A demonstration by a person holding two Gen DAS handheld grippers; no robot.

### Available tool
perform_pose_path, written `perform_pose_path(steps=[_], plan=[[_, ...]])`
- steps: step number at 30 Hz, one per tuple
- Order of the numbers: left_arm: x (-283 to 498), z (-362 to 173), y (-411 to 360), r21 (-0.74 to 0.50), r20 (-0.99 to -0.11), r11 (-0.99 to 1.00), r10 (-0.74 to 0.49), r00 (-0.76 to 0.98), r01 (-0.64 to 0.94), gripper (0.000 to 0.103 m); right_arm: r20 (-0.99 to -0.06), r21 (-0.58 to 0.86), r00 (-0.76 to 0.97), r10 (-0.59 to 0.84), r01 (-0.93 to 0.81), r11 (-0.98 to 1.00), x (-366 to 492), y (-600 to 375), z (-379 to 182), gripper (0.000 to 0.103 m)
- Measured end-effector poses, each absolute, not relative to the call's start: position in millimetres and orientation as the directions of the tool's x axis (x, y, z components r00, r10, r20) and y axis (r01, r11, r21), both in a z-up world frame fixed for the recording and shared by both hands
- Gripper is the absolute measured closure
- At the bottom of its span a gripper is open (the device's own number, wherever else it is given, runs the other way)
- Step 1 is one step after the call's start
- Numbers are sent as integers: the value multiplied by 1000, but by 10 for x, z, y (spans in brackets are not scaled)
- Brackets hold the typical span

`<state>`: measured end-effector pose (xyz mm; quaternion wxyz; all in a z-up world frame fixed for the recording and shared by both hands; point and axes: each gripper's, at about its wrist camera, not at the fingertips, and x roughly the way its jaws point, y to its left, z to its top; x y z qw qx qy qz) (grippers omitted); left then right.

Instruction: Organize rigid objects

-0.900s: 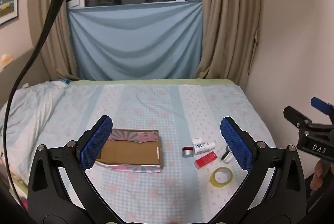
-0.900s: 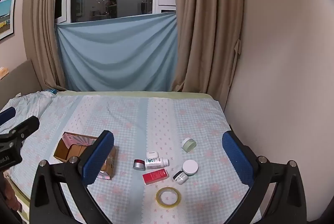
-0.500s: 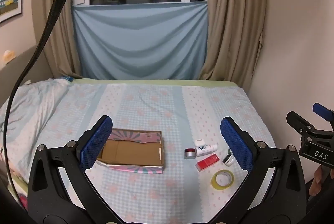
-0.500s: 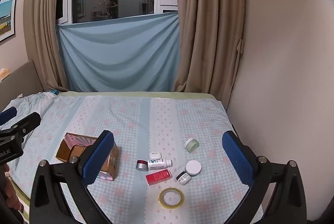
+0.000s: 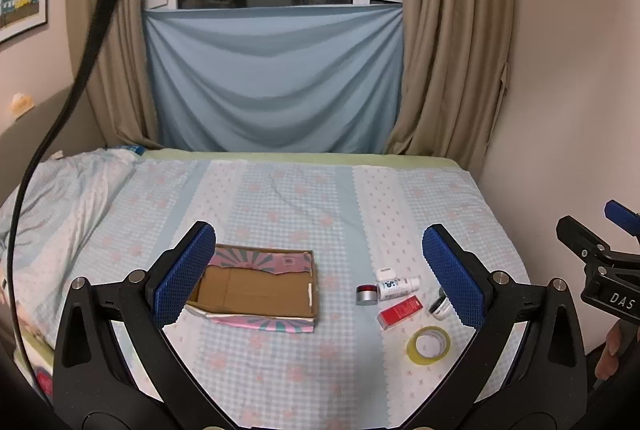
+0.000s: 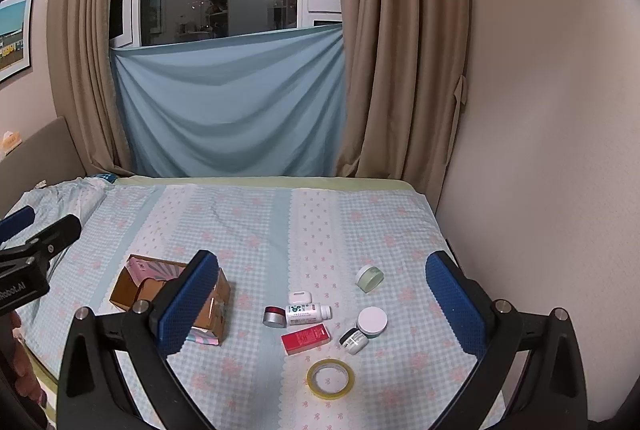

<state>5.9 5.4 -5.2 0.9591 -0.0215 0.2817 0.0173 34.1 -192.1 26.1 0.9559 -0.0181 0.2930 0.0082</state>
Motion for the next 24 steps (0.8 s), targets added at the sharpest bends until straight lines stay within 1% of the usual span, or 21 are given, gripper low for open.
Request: perform_pose_path(steps=[6,11,24], plan=[[178,-113,63,-40,-525,996,45,850,-77,0,-567,-39,824,-5,-22,999,376,-1913,252,0],[297,-150,61,-62,-519,995,31,854,-74,0,-565,-28,825,-3,-16,999,351,-1896,271,0],[589,-10,93,-80,-501,994,23,865,-73,0,-539,-17,842,-2,-9,1000,339,-1932,314,0]])
